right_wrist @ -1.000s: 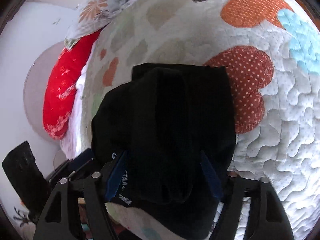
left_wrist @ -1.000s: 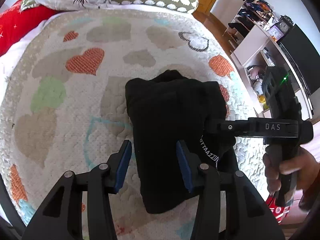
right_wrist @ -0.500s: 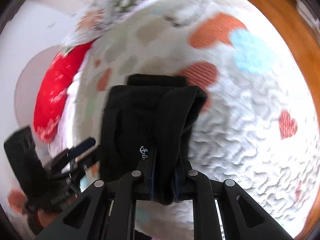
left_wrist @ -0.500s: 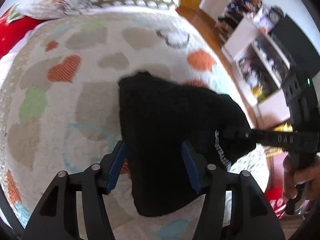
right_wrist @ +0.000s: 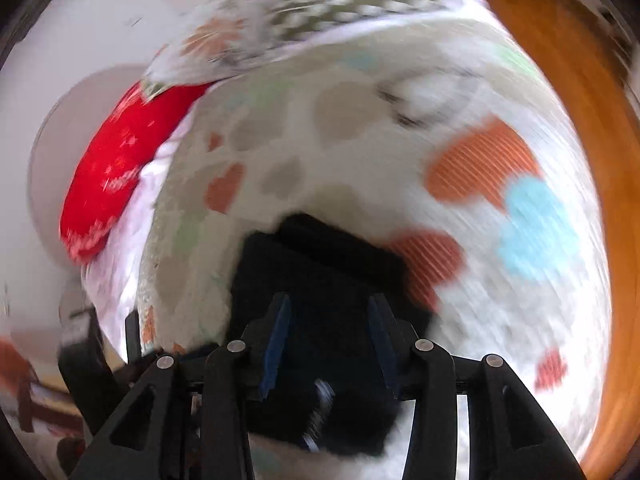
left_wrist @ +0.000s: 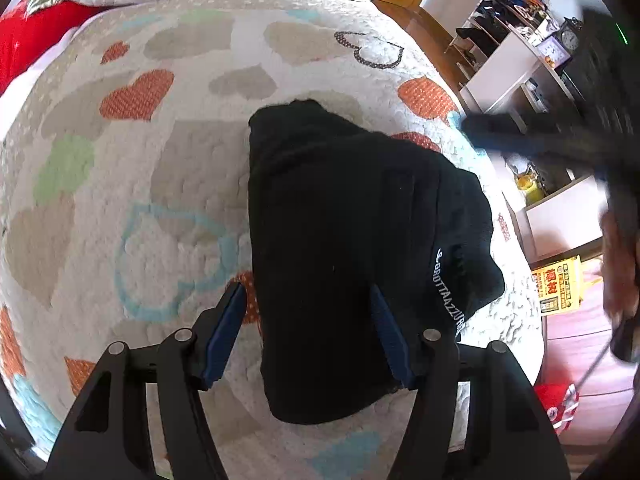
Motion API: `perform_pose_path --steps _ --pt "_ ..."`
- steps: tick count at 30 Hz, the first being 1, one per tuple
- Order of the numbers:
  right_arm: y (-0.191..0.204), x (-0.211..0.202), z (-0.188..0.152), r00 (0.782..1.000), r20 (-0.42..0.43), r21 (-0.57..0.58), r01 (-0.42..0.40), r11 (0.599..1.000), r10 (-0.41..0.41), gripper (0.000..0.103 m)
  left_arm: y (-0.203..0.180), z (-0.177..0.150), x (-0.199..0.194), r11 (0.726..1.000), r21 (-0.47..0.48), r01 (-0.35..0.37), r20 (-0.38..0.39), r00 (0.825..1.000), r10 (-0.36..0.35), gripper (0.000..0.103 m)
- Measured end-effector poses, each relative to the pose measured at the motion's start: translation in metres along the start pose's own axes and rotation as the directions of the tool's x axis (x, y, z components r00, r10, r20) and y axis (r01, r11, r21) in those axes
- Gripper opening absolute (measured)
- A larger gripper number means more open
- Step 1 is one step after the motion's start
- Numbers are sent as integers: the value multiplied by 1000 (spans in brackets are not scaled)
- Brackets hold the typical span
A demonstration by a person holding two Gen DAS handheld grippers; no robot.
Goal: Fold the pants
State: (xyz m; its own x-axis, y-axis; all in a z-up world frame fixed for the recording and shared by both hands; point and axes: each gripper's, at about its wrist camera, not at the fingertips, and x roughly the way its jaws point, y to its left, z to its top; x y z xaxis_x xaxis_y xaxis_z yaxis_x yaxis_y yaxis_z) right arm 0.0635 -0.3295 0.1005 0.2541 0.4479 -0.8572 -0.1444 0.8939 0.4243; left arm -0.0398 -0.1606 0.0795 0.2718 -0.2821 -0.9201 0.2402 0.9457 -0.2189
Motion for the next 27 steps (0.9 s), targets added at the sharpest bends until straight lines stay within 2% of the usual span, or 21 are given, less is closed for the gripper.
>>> perform_pose_path --steps 1,4,9,11,12,15,16,17,20,23,27 --pt "7 11 7 1000 -20 -35 -21 999 20 43 0 -1 1 1000 -4 4 -1 1000 -4 63" --pt "31 48 25 994 -109 -149 -24 989 8 43 -1 -3 2 1000 -15 9 -10 1000 -9 64" --pt "49 87 28 980 -197 -297 -22 955 -38 41 -2 -2 7 1000 -24 13 -27 1000 -14 68" --pt "52 92 29 976 -213 -317 -21 948 -50 25 1 0 9 999 -36 19 -30 999 -20 68" --pt "53 91 29 974 -218 -327 -17 945 -58 13 2 1 10 999 -44 23 -33 999 -25 70" --pt "61 84 33 981 -165 -367 36 930 -103 10 5 4 12 998 -60 31 -40 999 -33 70" --pt "62 85 34 982 -149 -367 52 929 -114 4 5 5 13 998 -59 33 -38 999 -35 71" --pt "62 86 37 983 -130 -364 73 929 -128 2 5 5 13 998 -58 34 -36 999 -36 71" --pt "54 104 41 980 -141 -312 91 946 -141 2 5 7 19 997 -65 35 -37 999 -38 74" --pt "50 124 35 972 -173 -312 100 945 -160 1 8 8 24 996 -82 38 -41 998 -41 75" --pt "45 108 38 984 -136 -250 76 965 -113 3 7 12 28 996 -78 31 -49 998 -35 78"
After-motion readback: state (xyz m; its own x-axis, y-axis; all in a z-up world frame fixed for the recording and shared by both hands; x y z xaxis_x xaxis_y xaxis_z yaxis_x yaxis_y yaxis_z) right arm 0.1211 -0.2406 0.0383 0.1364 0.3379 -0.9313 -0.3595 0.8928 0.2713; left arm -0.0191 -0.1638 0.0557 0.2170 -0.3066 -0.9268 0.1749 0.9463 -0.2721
